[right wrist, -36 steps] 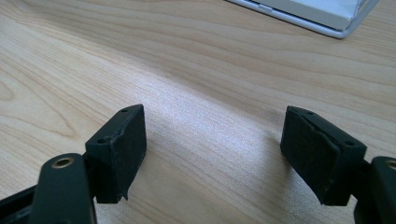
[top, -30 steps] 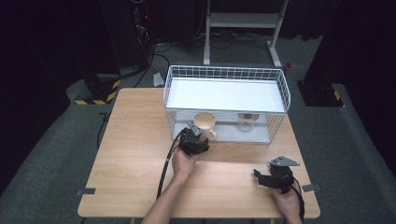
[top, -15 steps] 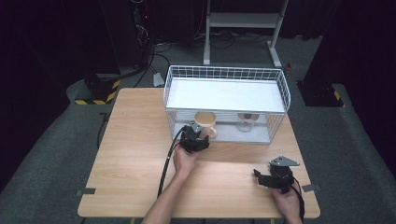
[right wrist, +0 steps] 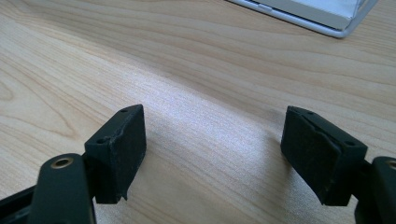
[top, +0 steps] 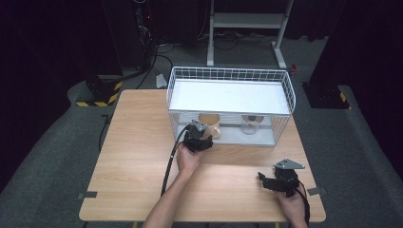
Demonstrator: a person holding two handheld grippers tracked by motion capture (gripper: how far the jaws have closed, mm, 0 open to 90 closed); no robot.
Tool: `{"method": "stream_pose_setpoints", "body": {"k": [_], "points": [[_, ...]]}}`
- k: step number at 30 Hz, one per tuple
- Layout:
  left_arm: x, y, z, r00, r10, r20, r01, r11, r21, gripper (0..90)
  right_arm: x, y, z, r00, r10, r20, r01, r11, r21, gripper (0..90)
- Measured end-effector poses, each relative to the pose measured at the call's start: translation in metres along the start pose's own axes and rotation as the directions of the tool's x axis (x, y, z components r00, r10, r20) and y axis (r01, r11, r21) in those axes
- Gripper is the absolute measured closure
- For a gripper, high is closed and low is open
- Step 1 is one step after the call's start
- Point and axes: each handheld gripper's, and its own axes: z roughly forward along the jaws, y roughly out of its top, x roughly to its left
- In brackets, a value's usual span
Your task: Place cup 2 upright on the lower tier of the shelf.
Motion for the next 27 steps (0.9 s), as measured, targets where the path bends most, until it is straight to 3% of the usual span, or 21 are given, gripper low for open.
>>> {"method": "stream_pose_setpoints", "body": {"k": [10, 11, 15, 22, 23, 27], "points": [[0.003, 0.006, 0.009, 0.9994, -0.025, 0.023, 0.025, 0.9996, 0.016, 42.0, 0.0, 0.0, 0.0, 1.0, 0.0, 0.0, 0.0, 1.0, 0.0, 22.5], [0.004, 0.007, 0.009, 1.0, -0.001, 0.001, 0.001, 0.9999, 0.01, 42.5, 0.0, 0.0, 0.0, 1.0, 0.0, 0.0, 0.0, 1.0, 0.0, 22.5], [0.004, 0.006, 0.013, 0.9992, -0.033, 0.022, 0.032, 0.9993, 0.018, 43.3, 0.0, 0.0, 0.0, 1.0, 0.0, 0.0, 0.0, 1.0, 0.0, 22.5], [0.006, 0.008, 0.018, 0.9998, -0.015, 0.013, 0.015, 0.9992, 0.037, 43.6, 0.0, 0.0, 0.0, 1.0, 0.0, 0.0, 0.0, 1.0, 0.0, 22.5], [0.007, 0.009, 0.018, 1.0, -0.002, -0.005, 0.002, 0.9994, 0.034, 43.8, 0.0, 0.0, 0.0, 1.0, 0.0, 0.0, 0.0, 1.0, 0.0, 22.6], [0.007, 0.011, 0.022, 0.9999, -0.014, 0.0, 0.014, 0.9993, 0.033, 44.4, 0.0, 0.0, 0.0, 1.0, 0.0, 0.0, 0.0, 1.0, 0.0, 22.5]]}}
